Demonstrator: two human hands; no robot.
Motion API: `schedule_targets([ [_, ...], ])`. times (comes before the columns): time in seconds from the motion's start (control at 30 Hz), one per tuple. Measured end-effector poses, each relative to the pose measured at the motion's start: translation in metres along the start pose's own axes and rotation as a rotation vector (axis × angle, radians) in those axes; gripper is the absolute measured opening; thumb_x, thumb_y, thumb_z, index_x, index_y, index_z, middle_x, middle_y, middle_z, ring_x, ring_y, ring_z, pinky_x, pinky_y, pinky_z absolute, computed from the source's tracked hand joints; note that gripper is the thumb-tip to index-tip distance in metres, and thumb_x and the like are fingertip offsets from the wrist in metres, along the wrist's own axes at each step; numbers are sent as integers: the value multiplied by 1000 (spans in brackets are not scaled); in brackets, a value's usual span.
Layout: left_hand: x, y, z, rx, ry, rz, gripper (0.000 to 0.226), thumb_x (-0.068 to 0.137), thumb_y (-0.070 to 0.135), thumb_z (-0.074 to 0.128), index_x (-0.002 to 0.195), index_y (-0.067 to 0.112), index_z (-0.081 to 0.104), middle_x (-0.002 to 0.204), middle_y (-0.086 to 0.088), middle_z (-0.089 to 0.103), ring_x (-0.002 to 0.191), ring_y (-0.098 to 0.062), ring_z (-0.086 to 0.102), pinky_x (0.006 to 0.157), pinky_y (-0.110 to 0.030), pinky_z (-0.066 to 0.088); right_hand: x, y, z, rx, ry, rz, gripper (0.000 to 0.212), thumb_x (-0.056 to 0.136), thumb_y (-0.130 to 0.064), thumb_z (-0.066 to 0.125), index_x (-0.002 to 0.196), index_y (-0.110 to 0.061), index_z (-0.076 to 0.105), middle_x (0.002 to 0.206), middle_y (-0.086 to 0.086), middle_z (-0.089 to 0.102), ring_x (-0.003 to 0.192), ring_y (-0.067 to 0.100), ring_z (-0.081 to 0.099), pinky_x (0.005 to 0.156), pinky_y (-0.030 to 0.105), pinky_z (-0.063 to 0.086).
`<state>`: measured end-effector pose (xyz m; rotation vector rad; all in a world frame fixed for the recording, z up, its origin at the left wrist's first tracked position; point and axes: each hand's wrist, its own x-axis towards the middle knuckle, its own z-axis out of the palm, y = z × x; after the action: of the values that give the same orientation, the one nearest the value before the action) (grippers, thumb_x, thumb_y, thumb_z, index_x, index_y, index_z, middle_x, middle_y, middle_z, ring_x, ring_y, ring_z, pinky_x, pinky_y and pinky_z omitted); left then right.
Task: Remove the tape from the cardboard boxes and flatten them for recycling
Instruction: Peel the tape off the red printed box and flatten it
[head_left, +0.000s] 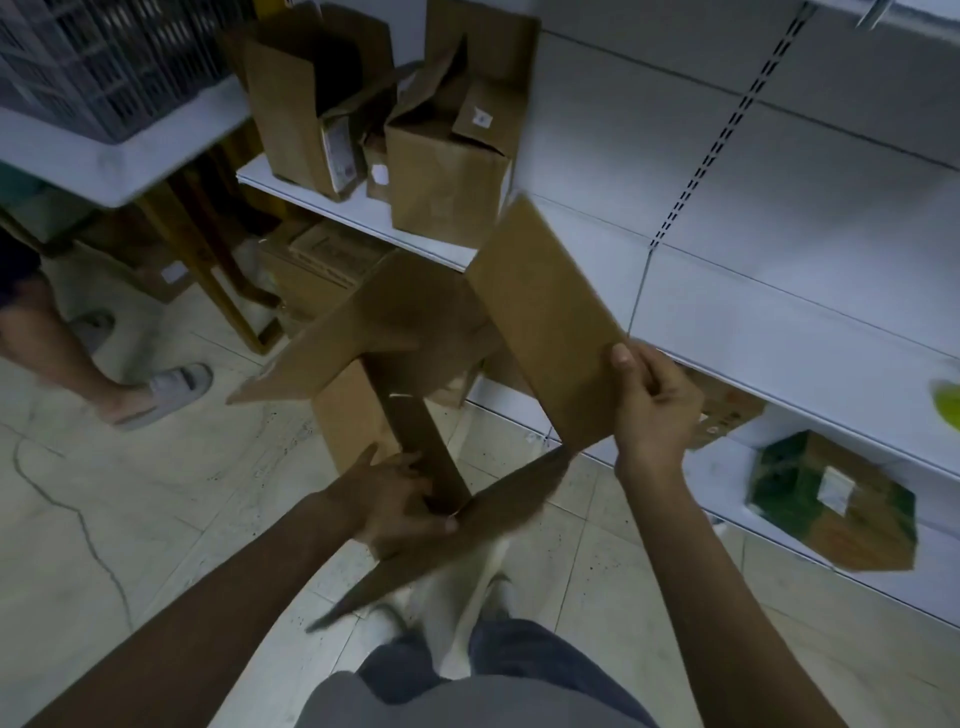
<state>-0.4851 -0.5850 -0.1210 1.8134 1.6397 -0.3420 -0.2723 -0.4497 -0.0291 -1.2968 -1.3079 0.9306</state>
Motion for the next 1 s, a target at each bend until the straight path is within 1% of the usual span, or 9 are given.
schedule_targets([
  [0.1,-4,-17,12,430,72,98,52,88,47,52,135,28,40,141,-3,43,135,-27,29,110,-48,20,12,13,-13,96,108,188,14,87,-21,66,82,-33,67,78,-25,64,76,-7,57,66,15,42],
  [0.2,-14,-33,6,690,114,91,37,94,19,47,130,27,48,135,-5,44,125,-27,35,101,-45,32,29,23,-27,99,211,293,5,87,-21,66,90,-24,68,81,-20,62,82,-1,56,75,22,45],
  [0.4,-41,-38,-57,366,655,386,30,71,-5,70,93,15,73,103,-6,70,110,-28,64,64,-26,58,57,49,-61,-29,331,425,17,89,-18,63,103,-16,71,101,-1,68,100,19,61,94,36,50],
  [0.6,-39,-18,-120,279,784,358,24,78,-1,73,102,5,71,108,-17,69,97,-34,68,76,-45,58,51,69,-84,-34,420,507,16,96,-33,49,91,-24,61,93,-3,60,99,19,54,84,30,43],
  [0.67,-33,-5,-127,185,840,359,18,87,11,61,100,4,71,100,-16,69,85,-30,68,69,-35,56,24,66,-72,-247,233,254,35,95,-45,47,116,-19,57,119,3,59,113,22,53,96,33,41],
  [0.73,-24,16,-130,185,856,413,23,84,18,56,94,5,72,91,-11,70,79,-22,64,62,-24,48,-3,51,-51,-352,-164,-45,63,85,-58,52,135,-22,45,139,-3,46,127,16,43,106,31,34],
  [0.83,-10,45,-127,245,795,475,29,63,1,81,90,9,73,91,-9,72,79,-24,68,55,-27,53,-16,28,-16,-578,-587,-464,90,67,-78,55,138,-23,44,140,-3,48,130,12,40,114,36,22],
  [0.93,-10,55,-134,335,831,525,27,65,-1,79,89,9,74,89,-10,72,78,-26,70,50,-33,55,-20,17,11,-599,-791,-509,78,65,-76,62,122,-24,55,118,-5,63,112,13,54,104,47,37],
  [1.0,-17,55,-146,401,909,538,17,80,6,61,90,10,74,89,-8,72,79,-24,69,47,-32,53,-18,24,14,-600,-865,-512,72,70,-71,65,123,-22,56,113,-4,66,111,12,55,109,44,32],
])
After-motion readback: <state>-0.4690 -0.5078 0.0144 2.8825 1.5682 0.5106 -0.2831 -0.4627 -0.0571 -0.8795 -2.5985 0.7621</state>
